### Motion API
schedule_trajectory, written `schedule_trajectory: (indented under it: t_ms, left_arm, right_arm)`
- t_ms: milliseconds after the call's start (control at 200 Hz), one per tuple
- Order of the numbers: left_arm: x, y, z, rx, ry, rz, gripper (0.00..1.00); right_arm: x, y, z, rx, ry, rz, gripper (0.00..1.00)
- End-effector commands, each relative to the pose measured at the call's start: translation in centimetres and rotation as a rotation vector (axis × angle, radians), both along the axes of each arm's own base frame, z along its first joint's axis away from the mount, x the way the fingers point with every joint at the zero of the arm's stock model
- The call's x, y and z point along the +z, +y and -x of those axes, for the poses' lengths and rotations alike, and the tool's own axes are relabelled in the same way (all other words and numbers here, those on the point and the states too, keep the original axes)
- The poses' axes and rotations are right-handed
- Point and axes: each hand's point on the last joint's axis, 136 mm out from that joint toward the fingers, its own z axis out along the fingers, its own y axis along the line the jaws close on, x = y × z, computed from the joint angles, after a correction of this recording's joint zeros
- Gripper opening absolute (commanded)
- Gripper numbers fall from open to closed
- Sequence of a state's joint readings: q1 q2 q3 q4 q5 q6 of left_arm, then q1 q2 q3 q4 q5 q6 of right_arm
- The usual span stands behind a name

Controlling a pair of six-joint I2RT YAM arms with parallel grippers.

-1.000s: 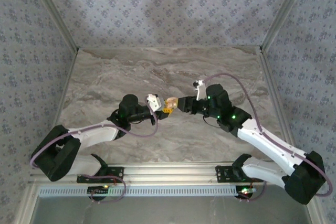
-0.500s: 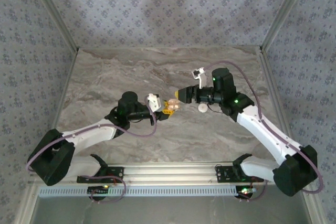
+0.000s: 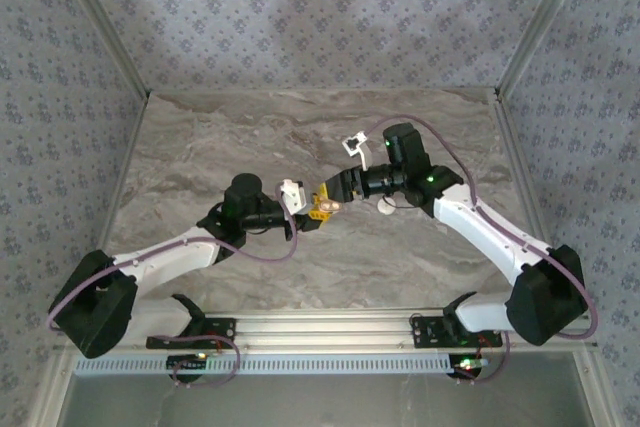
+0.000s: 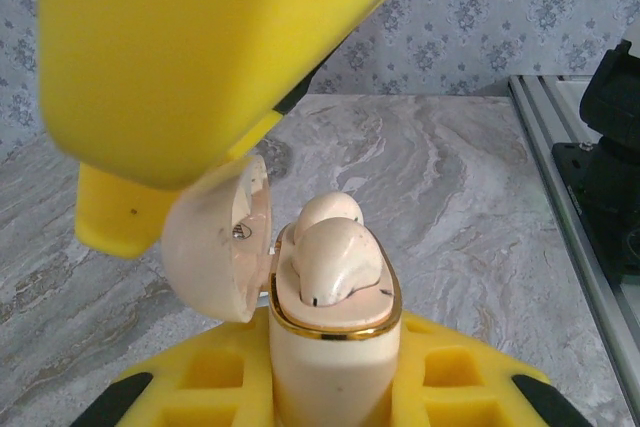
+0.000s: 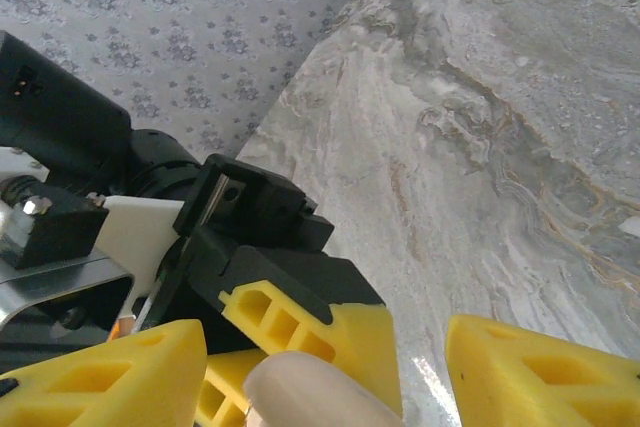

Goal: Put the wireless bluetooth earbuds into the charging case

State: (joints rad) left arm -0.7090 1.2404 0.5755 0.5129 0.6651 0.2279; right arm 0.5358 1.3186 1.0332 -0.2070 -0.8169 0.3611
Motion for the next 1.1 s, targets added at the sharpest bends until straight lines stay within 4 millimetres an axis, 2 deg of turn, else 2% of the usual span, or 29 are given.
schedule_trajectory:
  t_ms: [0, 315, 625, 725, 944, 1094]
  left_arm:
    - [2.2, -0.2, 0.2, -0.015, -0.060, 0.034, 0.13]
    - [1.9, 0.0, -0.2, 0.015, -0.058, 0.026, 0.12]
    - [1.6, 0.3, -1.0, 0.070, -0.017, 0.017, 0.13]
    - [1.4, 0.3, -2.0, 0.125, 0.057, 0.014, 0.14]
    - [0.4, -0.4, -3.9, 0.233, 0.356, -0.063, 0.15]
    - [-0.5, -0.8, -5.7, 0.348, 0.580, -0.137, 0.16]
  right_arm:
    - [1.5, 0.5, 0.9, 0.065, -0.017, -0.033, 0.66]
    - [1.7, 0.1, 2.2, 0.070, -0.006, -0.034, 0.62]
    - [1.7, -2.0, 3.4, -0.012, -0.013, -0.029, 0.60]
    - [0.7, -4.1, 1.9, -0.160, -0.004, 0.017, 0.59]
    - [-3.0, -11.8, -2.8, -0.627, 0.126, 0.120, 0.57]
    - [-5.2, -15.6, -4.4, -0.860, 0.202, 0.137, 0.57]
